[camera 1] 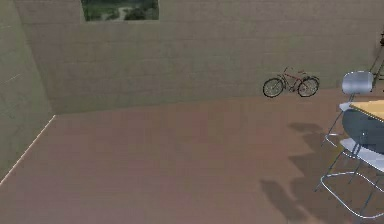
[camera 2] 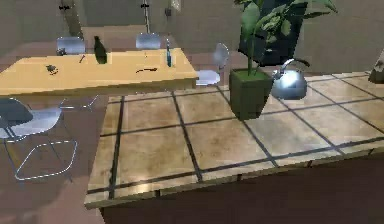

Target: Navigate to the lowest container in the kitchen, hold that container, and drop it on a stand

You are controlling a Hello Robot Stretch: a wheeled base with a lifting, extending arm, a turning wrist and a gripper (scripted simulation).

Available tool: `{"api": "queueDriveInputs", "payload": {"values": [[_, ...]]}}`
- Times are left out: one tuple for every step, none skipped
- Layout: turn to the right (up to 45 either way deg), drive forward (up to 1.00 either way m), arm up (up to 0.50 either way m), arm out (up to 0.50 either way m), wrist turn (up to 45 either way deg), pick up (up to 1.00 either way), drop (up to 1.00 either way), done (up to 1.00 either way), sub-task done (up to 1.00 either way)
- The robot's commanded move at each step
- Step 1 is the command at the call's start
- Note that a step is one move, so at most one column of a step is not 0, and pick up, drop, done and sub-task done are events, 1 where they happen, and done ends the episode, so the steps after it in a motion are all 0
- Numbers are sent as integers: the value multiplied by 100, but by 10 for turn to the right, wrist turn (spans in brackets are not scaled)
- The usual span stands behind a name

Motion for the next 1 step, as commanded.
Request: {"api": "queueDriveInputs", "payload": {"values": [[-450, 0, 0, 0, 0, 0, 0, 0, 0]]}}
